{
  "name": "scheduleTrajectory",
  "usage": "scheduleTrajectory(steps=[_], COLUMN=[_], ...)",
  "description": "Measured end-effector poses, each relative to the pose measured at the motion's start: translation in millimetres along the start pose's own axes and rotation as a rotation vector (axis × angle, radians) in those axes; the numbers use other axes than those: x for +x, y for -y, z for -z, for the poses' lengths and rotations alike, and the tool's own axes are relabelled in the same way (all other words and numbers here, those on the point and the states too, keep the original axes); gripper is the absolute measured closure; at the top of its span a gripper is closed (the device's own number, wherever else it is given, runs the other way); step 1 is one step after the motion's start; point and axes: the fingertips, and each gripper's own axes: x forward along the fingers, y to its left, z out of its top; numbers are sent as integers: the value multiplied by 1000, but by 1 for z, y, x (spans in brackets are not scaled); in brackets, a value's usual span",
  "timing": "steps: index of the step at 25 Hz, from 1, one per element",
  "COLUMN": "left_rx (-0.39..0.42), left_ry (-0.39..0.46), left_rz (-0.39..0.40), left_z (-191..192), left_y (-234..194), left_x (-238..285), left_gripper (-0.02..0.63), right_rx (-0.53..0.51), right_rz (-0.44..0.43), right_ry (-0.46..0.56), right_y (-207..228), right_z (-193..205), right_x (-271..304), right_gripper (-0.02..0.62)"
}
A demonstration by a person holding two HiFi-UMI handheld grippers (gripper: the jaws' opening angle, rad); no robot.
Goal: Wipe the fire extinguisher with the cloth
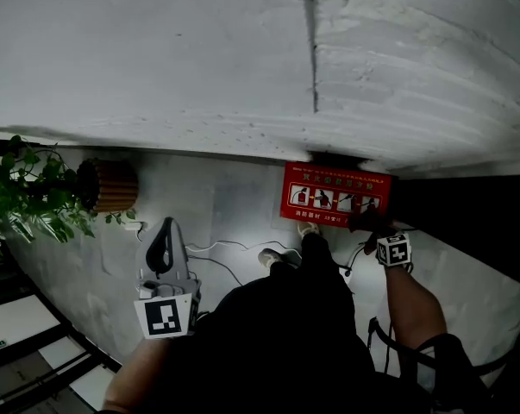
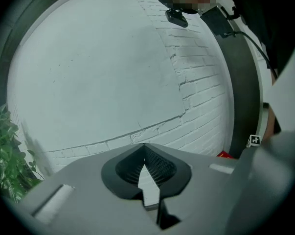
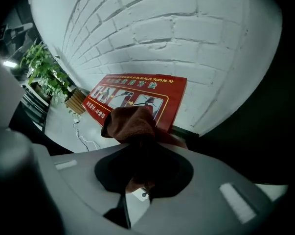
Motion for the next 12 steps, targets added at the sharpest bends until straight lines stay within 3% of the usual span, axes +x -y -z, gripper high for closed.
scheduleTrajectory(steps=[3, 7, 12], left_rx=[-16, -54, -87], left_ry=[-11, -39, -102], left_rz=[-42, -132, -270], left_z=[6, 20, 44], left_y=[-12, -34, -61], left_x=[-9, -26, -70], left_gripper=[606, 606, 606], right_rx=[-43, -322, -495], right_rz=[-8, -127, -242], right_ry=[73, 173, 186], right_y=[-13, -80, -173], right_z=[-30, -110, -199], right_x=[-3, 9, 55], right_gripper=[532, 532, 532])
